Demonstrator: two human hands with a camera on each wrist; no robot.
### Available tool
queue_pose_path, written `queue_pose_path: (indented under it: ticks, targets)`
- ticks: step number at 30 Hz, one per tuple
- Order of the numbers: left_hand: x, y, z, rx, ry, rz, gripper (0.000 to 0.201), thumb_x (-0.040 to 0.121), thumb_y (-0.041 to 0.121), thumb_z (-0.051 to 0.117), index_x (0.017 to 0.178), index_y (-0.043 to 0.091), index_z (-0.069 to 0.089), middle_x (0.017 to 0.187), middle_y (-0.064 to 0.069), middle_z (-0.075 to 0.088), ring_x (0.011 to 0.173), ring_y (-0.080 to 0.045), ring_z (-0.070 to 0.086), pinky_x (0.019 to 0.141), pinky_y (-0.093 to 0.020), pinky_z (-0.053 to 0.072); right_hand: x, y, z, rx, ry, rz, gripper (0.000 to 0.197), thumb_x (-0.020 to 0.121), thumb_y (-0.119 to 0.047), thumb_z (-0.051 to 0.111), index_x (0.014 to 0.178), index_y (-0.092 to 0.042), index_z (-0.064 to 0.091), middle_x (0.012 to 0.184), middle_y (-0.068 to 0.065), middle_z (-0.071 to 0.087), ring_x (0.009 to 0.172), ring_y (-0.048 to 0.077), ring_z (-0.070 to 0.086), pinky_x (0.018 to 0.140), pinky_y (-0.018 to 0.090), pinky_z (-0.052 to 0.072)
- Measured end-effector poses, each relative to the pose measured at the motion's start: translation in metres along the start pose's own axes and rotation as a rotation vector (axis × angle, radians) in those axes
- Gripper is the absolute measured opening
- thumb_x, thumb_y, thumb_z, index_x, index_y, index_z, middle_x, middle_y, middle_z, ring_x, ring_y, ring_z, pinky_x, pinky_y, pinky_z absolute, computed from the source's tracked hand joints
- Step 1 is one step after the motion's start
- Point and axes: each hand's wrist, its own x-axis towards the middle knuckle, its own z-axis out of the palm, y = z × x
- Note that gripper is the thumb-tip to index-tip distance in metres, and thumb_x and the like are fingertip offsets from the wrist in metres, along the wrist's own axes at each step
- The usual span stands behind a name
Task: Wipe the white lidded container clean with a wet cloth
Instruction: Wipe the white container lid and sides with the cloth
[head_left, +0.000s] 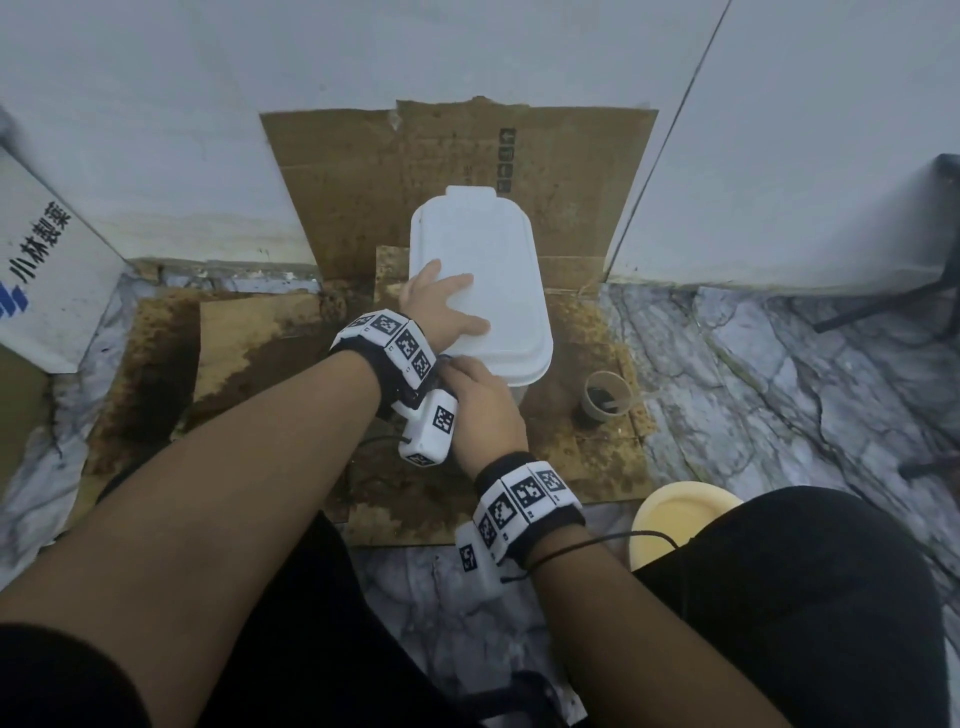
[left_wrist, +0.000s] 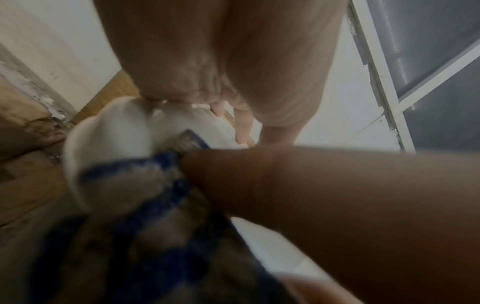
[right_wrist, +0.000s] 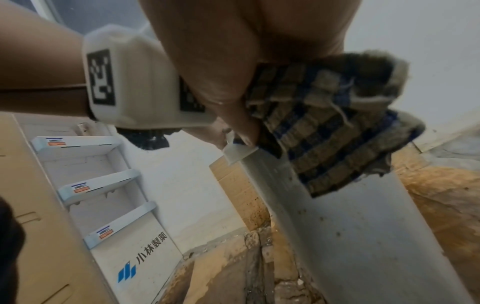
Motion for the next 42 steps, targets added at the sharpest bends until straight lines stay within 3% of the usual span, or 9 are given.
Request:
queue_pose_path:
  ticks: [2,5,9,13,19,27,32,39,42]
  targets:
    - [-0.002,-0.005,-0.007,-0.118,-0.010,0.015,0.066,0.082,0.027,0.073,0.142,0.026,0.045,0.160,0.002,0.017,0.146,-0.021,0.015,0.119,-0.042,0.017,0.001,0.004,0.000,0.020,-0.044,-0.148,0.037,0.091,-0.010,0.053,0.126,-0.019,0.063,0.130,-0.003,0.059,0.113,0.019,0.055,0.101,0.032,0.043]
    - [-0.012,-0.016,-0.016,-0.296,0.010,0.020,0.068,0.078,0.020,0.076,0.139,0.021,0.048,0.154,-0.001,0.033,0.139,-0.022,0.033,0.115,-0.040,0.029,-0.010,0.017,-0.008,0.116,0.009,-0.150,0.043,0.086,0.004,0.051,0.122,-0.013,0.066,0.122,0.005,0.064,0.111,0.020,0.055,0.098,0.019,0.035]
    - [-0.027,-0.037,-0.019,-0.363,0.086,-0.065,0.065,0.085,0.013,0.069,0.143,0.023,0.042,0.148,-0.003,0.041,0.135,-0.022,0.038,0.105,-0.034,0.034,-0.027,0.042,-0.016,0.545,0.296,0.274,0.041,0.091,-0.007,0.053,0.108,-0.043,0.063,0.098,0.002,0.067,0.080,0.022,0.066,0.077,0.039,0.059]
    - [-0.038,-0.043,-0.017,-0.625,-0.053,-0.275,0.068,0.086,-0.001,0.057,0.144,0.029,0.035,0.131,-0.005,0.051,0.117,-0.028,0.056,0.085,-0.043,0.056,-0.023,0.055,-0.034,0.659,0.533,0.497,0.032,0.091,-0.006,0.059,0.119,-0.020,0.063,0.102,-0.003,0.067,0.089,0.010,0.065,0.082,0.026,0.055]
    - [-0.040,-0.050,-0.017,-0.783,-0.131,-0.338,0.087,0.075,-0.024,0.047,0.145,0.028,0.039,0.130,-0.008,0.059,0.111,-0.031,0.063,0.086,-0.049,0.056,-0.016,0.046,-0.008,0.639,0.504,0.552,0.025,0.086,-0.011,0.065,0.105,-0.028,0.065,0.106,0.000,0.069,0.095,0.015,0.066,0.091,0.039,0.055]
    - [-0.041,-0.050,-0.018,-0.893,-0.138,-0.330,0.084,0.077,-0.027,0.039,0.146,0.020,0.038,0.133,-0.009,0.058,0.112,-0.029,0.061,0.081,-0.039,0.058,-0.023,0.015,0.016,0.541,0.462,0.394,0.032,0.087,-0.008,0.062,0.117,-0.018,0.068,0.120,-0.002,0.065,0.109,0.014,0.062,0.099,0.031,0.049]
    - [-0.040,-0.053,-0.018,-0.908,-0.131,-0.350,0.085,0.074,-0.025,0.036,0.146,0.020,0.039,0.130,-0.010,0.060,0.107,-0.029,0.065,0.078,-0.038,0.059,-0.020,0.000,0.025,0.442,0.346,0.285,0.037,0.087,0.000,0.059,0.121,-0.012,0.067,0.126,0.000,0.063,0.113,0.009,0.056,0.097,0.011,0.036]
    - [-0.045,-0.052,-0.020,-0.849,-0.154,-0.329,0.075,0.079,-0.016,0.035,0.140,0.027,0.046,0.118,-0.010,0.068,0.110,-0.032,0.064,0.098,-0.043,0.051,-0.014,-0.010,0.019,0.361,-0.034,0.219,0.046,0.087,-0.007,0.060,0.130,-0.023,0.060,0.128,0.000,0.063,0.116,0.017,0.058,0.104,0.033,0.044]
    - [-0.050,-0.048,-0.022,-0.859,-0.187,-0.309,0.063,0.083,-0.013,0.032,0.123,0.031,0.052,0.113,-0.007,0.068,0.100,-0.027,0.066,0.090,-0.036,0.054,-0.014,-0.011,-0.001,0.388,-0.002,0.237,0.040,0.087,-0.012,0.061,0.126,-0.023,0.064,0.121,-0.001,0.066,0.111,0.015,0.059,0.102,0.033,0.046]
